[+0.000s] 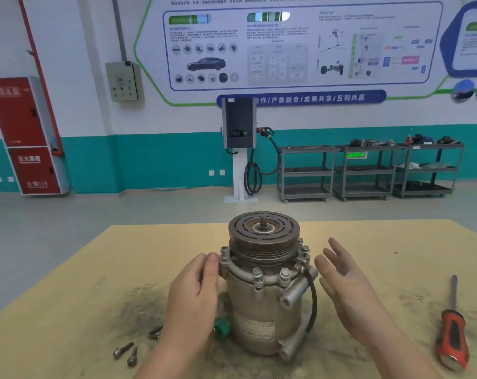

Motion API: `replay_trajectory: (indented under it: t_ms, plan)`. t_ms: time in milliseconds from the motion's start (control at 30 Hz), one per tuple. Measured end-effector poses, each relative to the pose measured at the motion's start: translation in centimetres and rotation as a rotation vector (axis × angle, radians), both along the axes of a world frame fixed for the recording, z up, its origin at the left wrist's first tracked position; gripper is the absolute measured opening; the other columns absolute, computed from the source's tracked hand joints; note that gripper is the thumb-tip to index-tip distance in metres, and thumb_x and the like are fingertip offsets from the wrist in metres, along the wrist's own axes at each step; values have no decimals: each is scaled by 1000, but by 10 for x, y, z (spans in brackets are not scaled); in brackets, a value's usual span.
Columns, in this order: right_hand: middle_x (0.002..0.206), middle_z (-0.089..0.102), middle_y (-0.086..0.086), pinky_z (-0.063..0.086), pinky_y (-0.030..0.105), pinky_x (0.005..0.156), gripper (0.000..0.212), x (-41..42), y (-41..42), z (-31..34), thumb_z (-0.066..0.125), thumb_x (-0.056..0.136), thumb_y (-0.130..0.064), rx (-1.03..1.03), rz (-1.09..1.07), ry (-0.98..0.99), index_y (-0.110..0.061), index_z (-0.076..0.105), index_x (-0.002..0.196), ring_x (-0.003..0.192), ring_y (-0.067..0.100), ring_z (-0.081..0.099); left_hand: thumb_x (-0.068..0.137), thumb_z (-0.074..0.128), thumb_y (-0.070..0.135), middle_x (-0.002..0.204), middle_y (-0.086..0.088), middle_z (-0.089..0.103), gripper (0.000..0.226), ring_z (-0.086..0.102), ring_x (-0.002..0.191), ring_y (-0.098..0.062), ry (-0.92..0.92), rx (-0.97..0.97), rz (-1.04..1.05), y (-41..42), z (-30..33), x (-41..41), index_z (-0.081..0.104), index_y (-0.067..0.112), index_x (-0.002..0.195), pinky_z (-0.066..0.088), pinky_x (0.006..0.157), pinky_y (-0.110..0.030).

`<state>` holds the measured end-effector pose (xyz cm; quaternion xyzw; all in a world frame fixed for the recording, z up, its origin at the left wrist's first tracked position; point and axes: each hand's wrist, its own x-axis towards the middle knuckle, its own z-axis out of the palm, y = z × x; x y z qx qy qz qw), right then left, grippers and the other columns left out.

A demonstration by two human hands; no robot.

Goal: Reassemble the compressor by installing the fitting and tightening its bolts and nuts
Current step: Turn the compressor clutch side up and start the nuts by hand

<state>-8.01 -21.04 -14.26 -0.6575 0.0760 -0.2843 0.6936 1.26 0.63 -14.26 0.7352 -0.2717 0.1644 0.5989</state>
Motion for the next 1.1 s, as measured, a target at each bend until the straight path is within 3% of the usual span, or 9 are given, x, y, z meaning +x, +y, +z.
replay_trajectory:
  t_ms: [100,167,233,300,400,567,733,967,1100]
  plan:
    - [143,44,-8,44,28,103,121,1,8,-4,87,32,-67,-77,51,6,-38,36,138,122,1,52,99,46,38,85,18,70,24,65,84,-1,-3,48,145,30,5,13,64,31,85,49,69,-23]
    - [138,44,-19,47,9,85,119,3,16,-6,90,32,-53,-171,106,20,-43,33,137,110,-19,51,99,52,27,100,12,66,9,63,94,-13,114,348,261,58,5,29,61,29,98,45,71,-26]
    - [137,47,-21,47,10,86,135,4,20,-8,93,25,-58,-221,143,37,-40,30,143,113,-16,52,97,53,31,119,-1,56,17,59,102,-20,268,798,315,85,-1,40,56,26,113,45,81,-28]
    - [138,49,-18,47,16,91,136,3,24,-6,92,31,-58,-270,141,54,-39,26,148,116,-10,53,95,57,38,124,-5,49,24,58,104,-19,399,1002,295,109,-9,42,52,28,116,45,86,-25]
    - [135,49,-21,47,6,79,119,2,27,-8,87,43,-49,-261,95,28,-41,28,145,110,-16,53,87,70,32,114,-2,57,23,58,103,-16,405,967,274,128,-20,41,56,27,105,42,81,-24]
    - [122,55,-34,42,0,77,90,5,28,-12,82,47,-51,-277,31,7,-54,38,125,107,-20,52,76,81,13,85,-1,67,19,64,88,-21,388,870,254,121,-26,36,64,22,79,40,72,-26]
    - [116,53,-44,42,-1,76,89,7,27,-15,83,47,-58,-291,5,2,-58,37,124,108,-19,52,79,78,9,85,-3,67,17,62,86,-23,340,810,291,104,-29,39,63,19,80,38,71,-26]
    - [119,55,-39,44,2,76,98,6,29,-17,83,43,-67,-277,0,-5,-54,38,128,110,-15,53,79,72,14,82,2,65,15,60,84,-20,394,813,340,100,-30,33,63,24,73,35,65,-26]
    - [124,55,-33,47,8,79,109,6,29,-17,80,36,-76,-267,4,0,-51,37,133,112,-12,54,81,70,6,92,-5,65,14,58,88,-23,391,700,354,101,-26,24,67,18,87,33,71,-27]
